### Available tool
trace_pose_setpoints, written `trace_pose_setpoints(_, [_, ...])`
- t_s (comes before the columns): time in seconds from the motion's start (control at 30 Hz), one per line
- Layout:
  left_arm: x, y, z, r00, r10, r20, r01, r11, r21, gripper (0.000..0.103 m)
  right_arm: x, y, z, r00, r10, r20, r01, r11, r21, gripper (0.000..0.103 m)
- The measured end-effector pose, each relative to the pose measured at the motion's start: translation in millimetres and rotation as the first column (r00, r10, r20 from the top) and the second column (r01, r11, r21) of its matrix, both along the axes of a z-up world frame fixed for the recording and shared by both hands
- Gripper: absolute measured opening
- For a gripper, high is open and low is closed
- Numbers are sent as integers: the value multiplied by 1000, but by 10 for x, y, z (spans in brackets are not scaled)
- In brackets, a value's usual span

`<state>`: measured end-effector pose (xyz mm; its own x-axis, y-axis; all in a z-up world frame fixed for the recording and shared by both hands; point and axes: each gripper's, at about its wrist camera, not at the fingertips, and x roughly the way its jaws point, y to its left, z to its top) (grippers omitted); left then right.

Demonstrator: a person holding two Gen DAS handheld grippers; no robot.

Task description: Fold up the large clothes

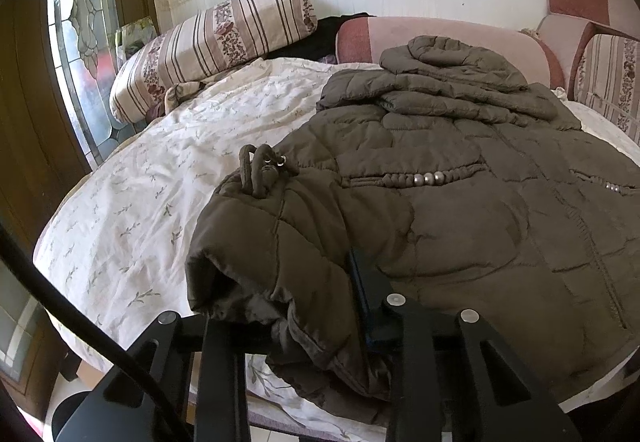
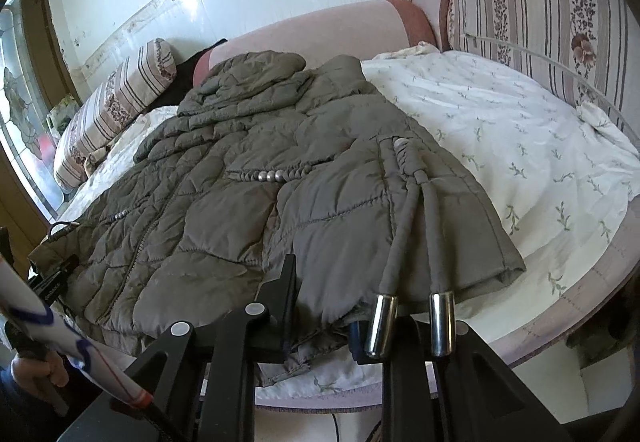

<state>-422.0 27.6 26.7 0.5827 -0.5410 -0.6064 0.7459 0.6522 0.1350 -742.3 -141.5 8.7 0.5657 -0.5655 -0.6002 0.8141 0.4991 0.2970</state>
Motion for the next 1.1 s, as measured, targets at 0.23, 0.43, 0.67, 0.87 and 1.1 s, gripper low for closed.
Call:
trace_pose_setpoints(0.23, [-54,70,128,1000,-19,19,19,999,-37,24,-74,73,157,1000,-5,21,6,999,-41,19])
trace_pose_setpoints(0.43, [-57,104,223,999,-31,18,32,998,-55,23,-111,135,272,1000,-8,24,9,998,-58,18])
trace_pose_setpoints(0.67, [-41,82,298,999,-41,16,42,996,-76,22,-119,129,301,1000,-16,12,17,999,-46,18])
trace_pose_setpoints(0.87, [-33,74,316,999,-44,7,45,995,-86,22,-105,145,355,1000,-15,9,15,998,-58,18])
trace_pose_setpoints(1.1, [-21,66,369,999,-46,5,47,994,-96,22,-109,129,408,1000,-11,20,12,998,-62,18])
